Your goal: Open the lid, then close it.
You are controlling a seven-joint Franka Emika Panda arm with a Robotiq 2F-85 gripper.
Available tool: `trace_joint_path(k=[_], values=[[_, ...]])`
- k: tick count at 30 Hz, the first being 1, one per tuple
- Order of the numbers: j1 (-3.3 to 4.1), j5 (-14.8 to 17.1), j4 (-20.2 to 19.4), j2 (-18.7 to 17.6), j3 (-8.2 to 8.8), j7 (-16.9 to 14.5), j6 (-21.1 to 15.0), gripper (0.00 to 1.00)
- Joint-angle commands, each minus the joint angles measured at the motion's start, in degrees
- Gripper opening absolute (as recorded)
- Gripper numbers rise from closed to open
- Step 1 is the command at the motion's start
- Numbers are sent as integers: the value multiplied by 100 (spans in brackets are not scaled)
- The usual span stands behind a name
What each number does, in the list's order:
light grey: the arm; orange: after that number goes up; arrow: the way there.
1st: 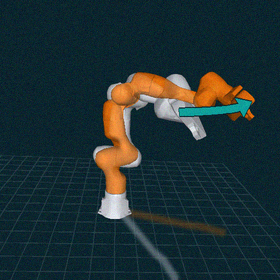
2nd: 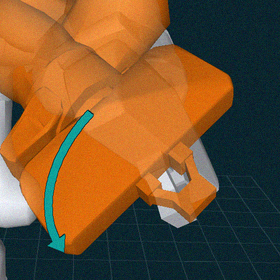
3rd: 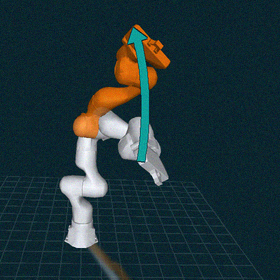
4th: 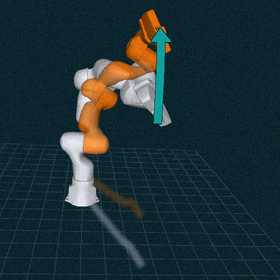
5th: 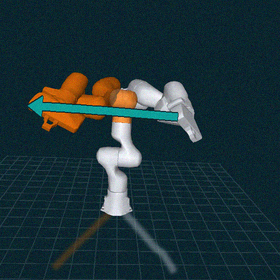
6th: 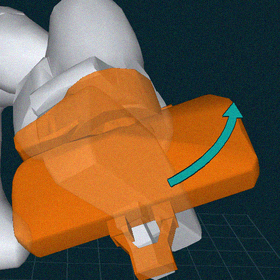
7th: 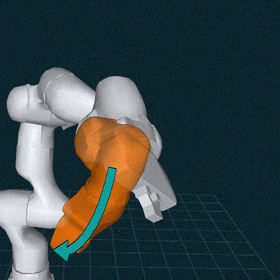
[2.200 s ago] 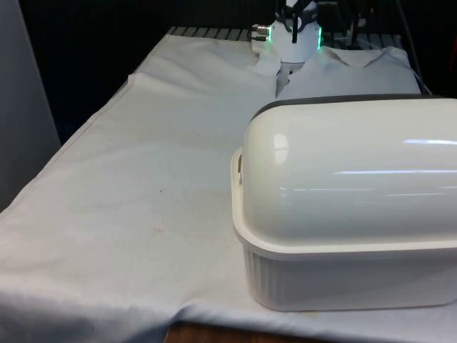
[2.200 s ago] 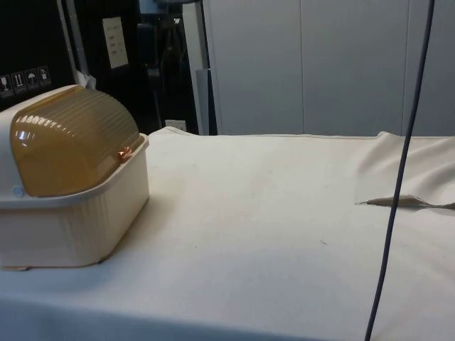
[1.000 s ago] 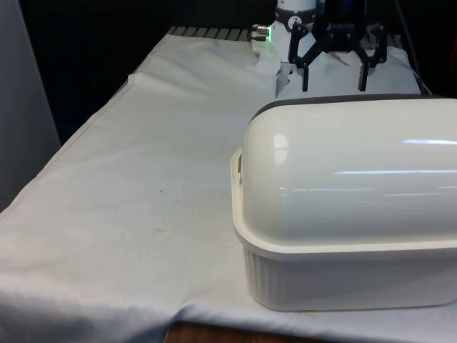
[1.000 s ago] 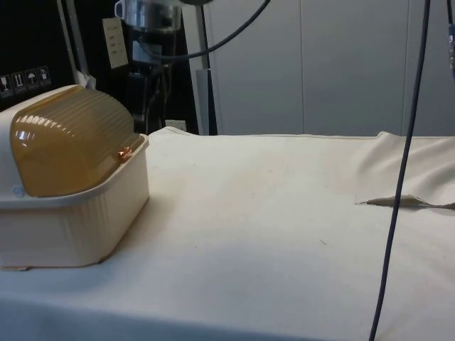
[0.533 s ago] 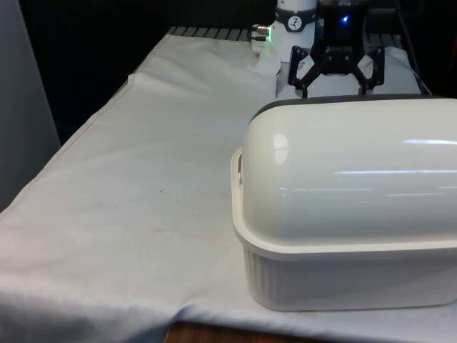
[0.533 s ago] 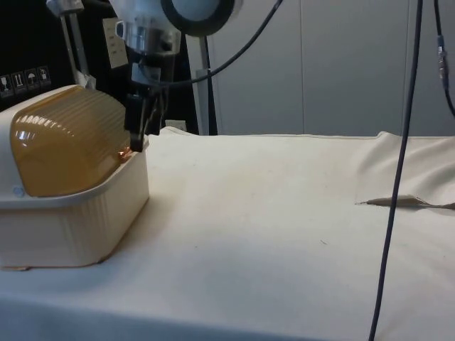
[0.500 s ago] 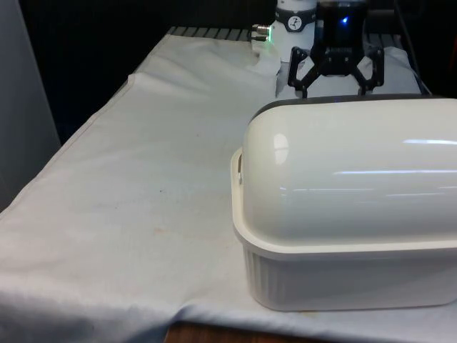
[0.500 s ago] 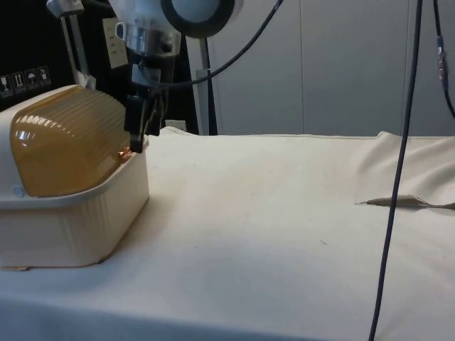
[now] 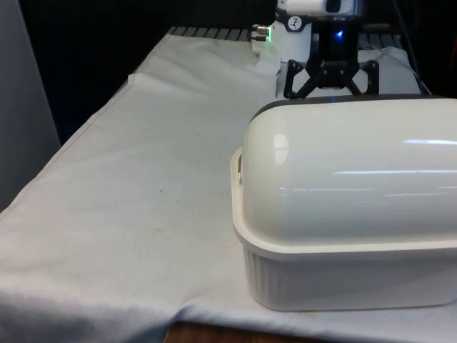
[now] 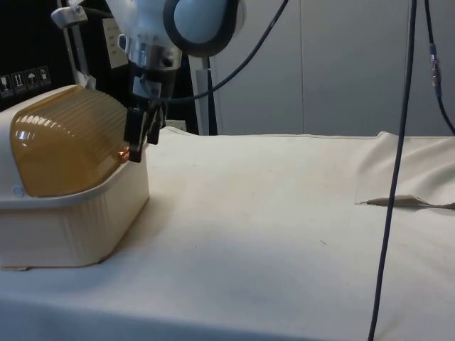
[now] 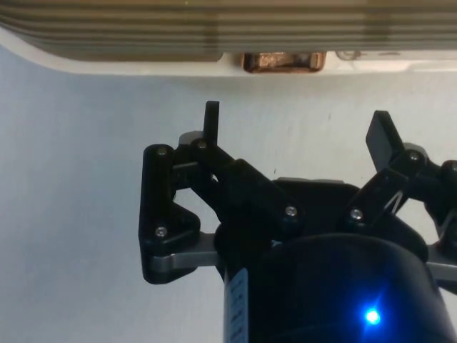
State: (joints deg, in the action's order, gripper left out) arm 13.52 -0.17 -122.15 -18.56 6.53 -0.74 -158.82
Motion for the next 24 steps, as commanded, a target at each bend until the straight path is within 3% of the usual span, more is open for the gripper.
trace_joint_path(k=[1,7,11,14,16,24], values=[[-23,52,0,-29,-34,-34,-97,100],[-17,34,46,-92,-23,-17,-189,96],[-11,29,69,-120,-23,-11,-212,75],[-11,29,74,-132,-23,-11,-241,53],[-11,29,74,-132,-23,-11,-241,49],[0,0,63,-115,-6,6,-195,4]])
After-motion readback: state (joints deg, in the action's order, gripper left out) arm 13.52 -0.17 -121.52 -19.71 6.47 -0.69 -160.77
